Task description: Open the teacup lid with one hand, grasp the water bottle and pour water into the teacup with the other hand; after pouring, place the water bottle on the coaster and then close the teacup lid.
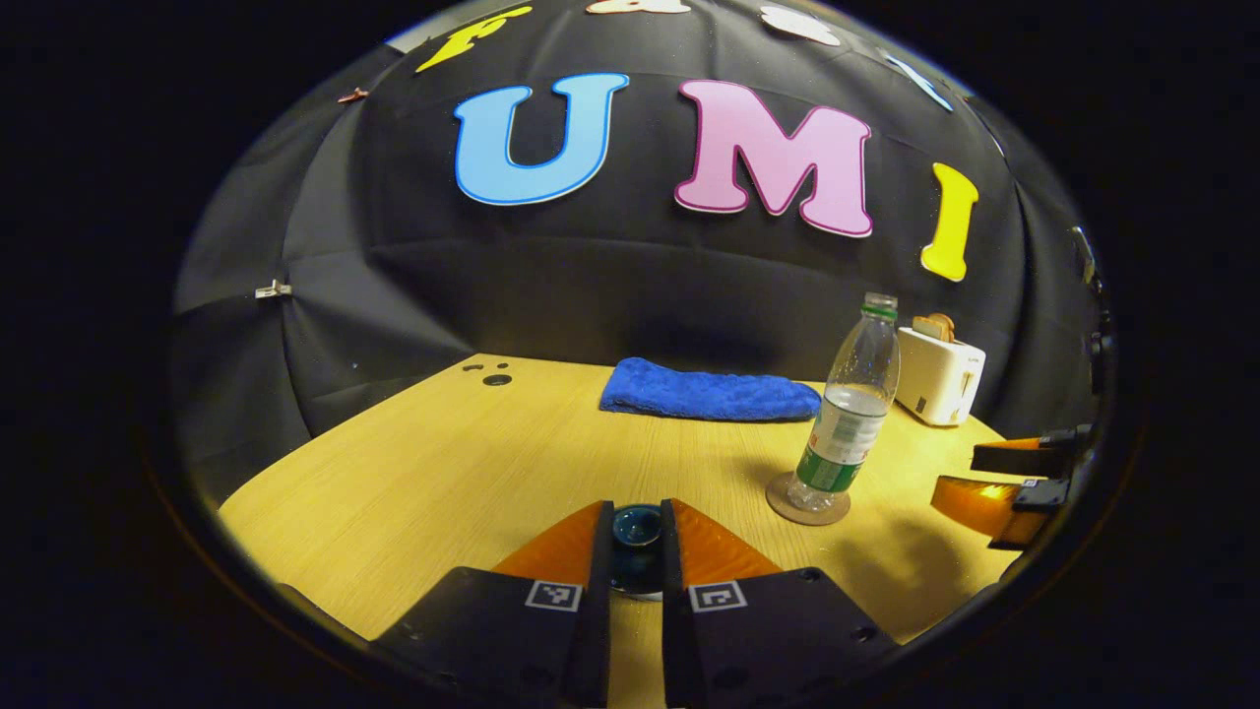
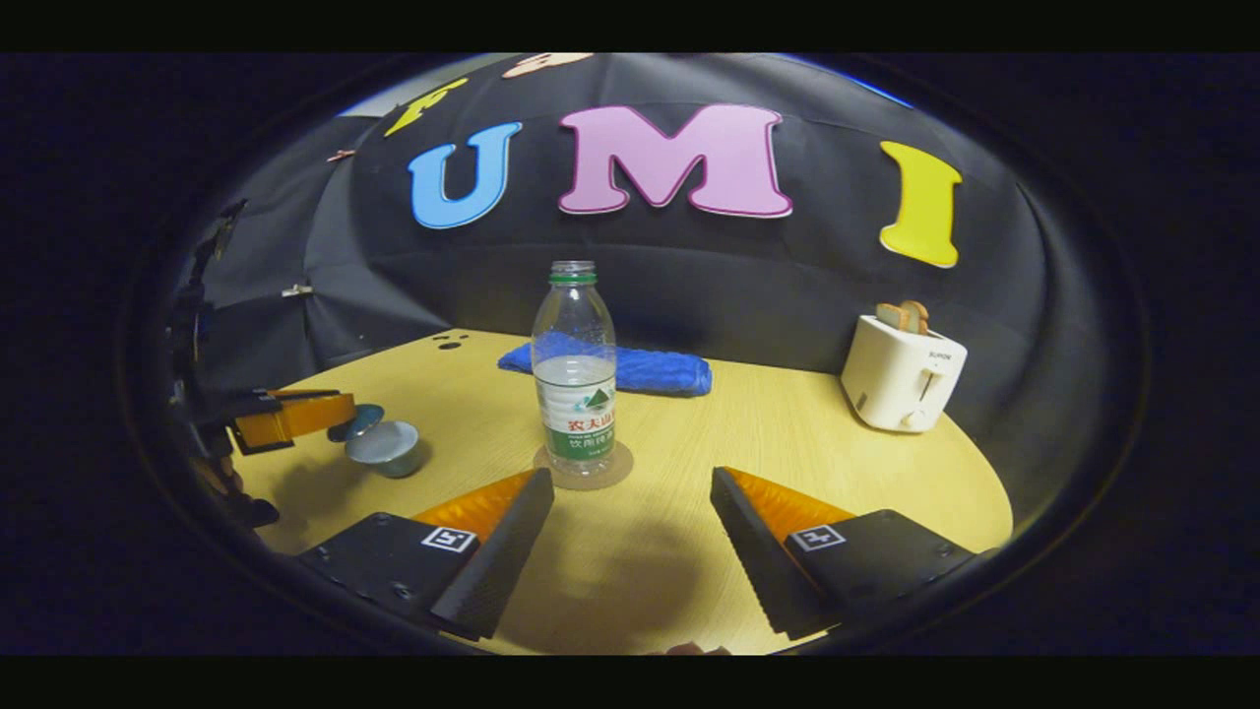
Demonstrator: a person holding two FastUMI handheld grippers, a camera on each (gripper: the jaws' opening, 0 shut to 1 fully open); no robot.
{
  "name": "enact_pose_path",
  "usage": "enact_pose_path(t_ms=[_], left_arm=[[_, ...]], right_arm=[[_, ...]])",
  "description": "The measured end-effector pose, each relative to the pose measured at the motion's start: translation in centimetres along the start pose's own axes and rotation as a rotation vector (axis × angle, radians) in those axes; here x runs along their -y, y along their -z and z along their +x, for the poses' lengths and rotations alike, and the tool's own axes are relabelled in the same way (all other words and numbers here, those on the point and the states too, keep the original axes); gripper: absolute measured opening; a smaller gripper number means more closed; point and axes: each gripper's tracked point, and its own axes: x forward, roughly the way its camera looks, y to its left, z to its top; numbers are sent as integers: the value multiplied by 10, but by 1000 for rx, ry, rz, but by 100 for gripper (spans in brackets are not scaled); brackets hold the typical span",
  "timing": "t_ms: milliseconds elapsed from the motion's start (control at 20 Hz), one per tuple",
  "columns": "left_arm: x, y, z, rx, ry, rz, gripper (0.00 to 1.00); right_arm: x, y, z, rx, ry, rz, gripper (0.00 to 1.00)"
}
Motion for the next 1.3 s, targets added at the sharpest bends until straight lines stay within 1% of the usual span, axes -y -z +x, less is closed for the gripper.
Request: enact_pose_path(t_ms=[150,200,250,300,350,400,450,550,700,750,800,950,1050,1150,1300], left_arm=[[9,5,6,-9,25,22,26],[11,6,8,-7,30,42,22],[13,6,10,-8,32,62,22],[15,7,10,-9,39,78,25],[18,7,11,-10,44,91,26],[19,9,12,-16,47,103,23],[20,11,15,-22,47,116,27],[18,15,16,-35,33,145,27],[17,17,16,-42,24,151,27],[16,19,18,-45,19,150,27],[14,20,17,-52,14,149,28],[13,17,16,-47,9,151,32],[16,11,13,-42,15,156,37],[18,4,4,-23,16,157,62],[17,-24,-19,9,12,169,98]], right_arm=[[-1,17,-9,-33,-6,-2,99],[0,21,-11,-40,-7,-9,99],[0,26,-15,-53,-10,-8,99],[0,30,-16,-65,-13,-3,99],[0,32,-18,-73,-14,3,99],[0,33,-19,-76,-13,6,99],[0,33,-19,-77,-11,4,99],[-1,33,-17,-77,-15,1,99],[-6,33,-16,-82,-31,-4,99],[-7,33,-15,-82,-35,-6,96],[-6,32,-14,-82,-38,-5,99],[-6,29,-15,-81,-38,3,99],[-4,25,-18,-81,-35,0,99],[-1,15,-24,-76,-31,-6,99],[3,-10,-38,-51,-25,-1,99]])
